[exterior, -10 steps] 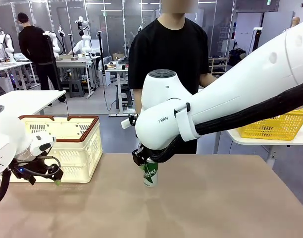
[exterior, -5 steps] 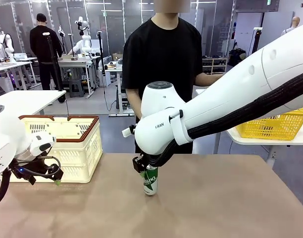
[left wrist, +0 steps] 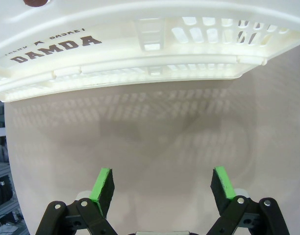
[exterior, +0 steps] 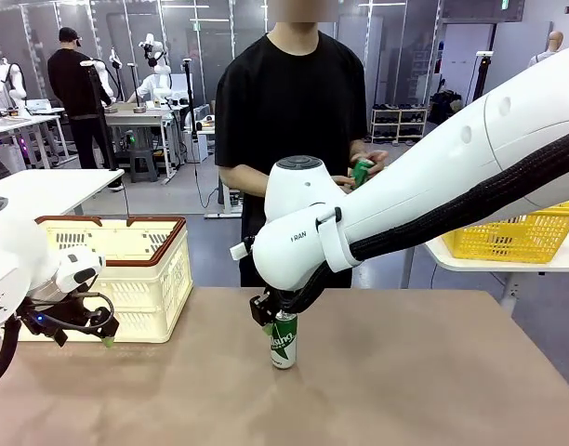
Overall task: Place the drinks into the Shopping basket.
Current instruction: Pick up one drink and place it into the Shopping basket.
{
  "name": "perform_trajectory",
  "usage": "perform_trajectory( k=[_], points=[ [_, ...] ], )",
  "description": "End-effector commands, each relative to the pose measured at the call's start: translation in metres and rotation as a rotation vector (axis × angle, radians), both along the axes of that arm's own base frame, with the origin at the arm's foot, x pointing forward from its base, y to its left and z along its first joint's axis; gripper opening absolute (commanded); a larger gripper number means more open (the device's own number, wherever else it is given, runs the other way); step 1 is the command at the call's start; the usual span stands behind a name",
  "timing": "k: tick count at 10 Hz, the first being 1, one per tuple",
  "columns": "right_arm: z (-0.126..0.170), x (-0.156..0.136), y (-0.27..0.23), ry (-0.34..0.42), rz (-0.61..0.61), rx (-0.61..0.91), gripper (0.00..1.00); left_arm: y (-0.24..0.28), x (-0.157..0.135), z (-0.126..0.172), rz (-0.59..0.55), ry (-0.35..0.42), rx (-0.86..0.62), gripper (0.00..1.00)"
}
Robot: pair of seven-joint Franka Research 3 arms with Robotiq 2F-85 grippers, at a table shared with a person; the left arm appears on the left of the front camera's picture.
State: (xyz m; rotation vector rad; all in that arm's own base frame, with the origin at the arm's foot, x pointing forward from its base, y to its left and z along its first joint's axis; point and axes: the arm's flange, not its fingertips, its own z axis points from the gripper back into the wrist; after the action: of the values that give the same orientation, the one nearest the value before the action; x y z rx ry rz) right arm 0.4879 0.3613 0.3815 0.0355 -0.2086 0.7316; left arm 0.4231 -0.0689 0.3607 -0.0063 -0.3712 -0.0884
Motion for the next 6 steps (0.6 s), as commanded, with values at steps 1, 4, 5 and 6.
perform_trajectory(
  k=[1,4,5,6],
  points=[
    [0.004,0.008,0.006,-0.004,0.008,-0.015,0.73,0.000,0.000,0.000,0.014,0.002,-0.005,1.00],
    [0.006,0.008,0.007,-0.012,0.011,-0.025,1.00,0.000,0.000,0.000,0.014,0.002,-0.005,1.00],
    [0.010,0.007,0.005,-0.024,0.007,-0.037,1.00,0.000,0.000,0.000,0.014,0.002,-0.005,1.00],
    [0.018,0.000,0.002,-0.011,0.010,-0.062,1.00,0.000,0.000,0.000,0.014,0.002,-0.005,1.00]
  ],
)
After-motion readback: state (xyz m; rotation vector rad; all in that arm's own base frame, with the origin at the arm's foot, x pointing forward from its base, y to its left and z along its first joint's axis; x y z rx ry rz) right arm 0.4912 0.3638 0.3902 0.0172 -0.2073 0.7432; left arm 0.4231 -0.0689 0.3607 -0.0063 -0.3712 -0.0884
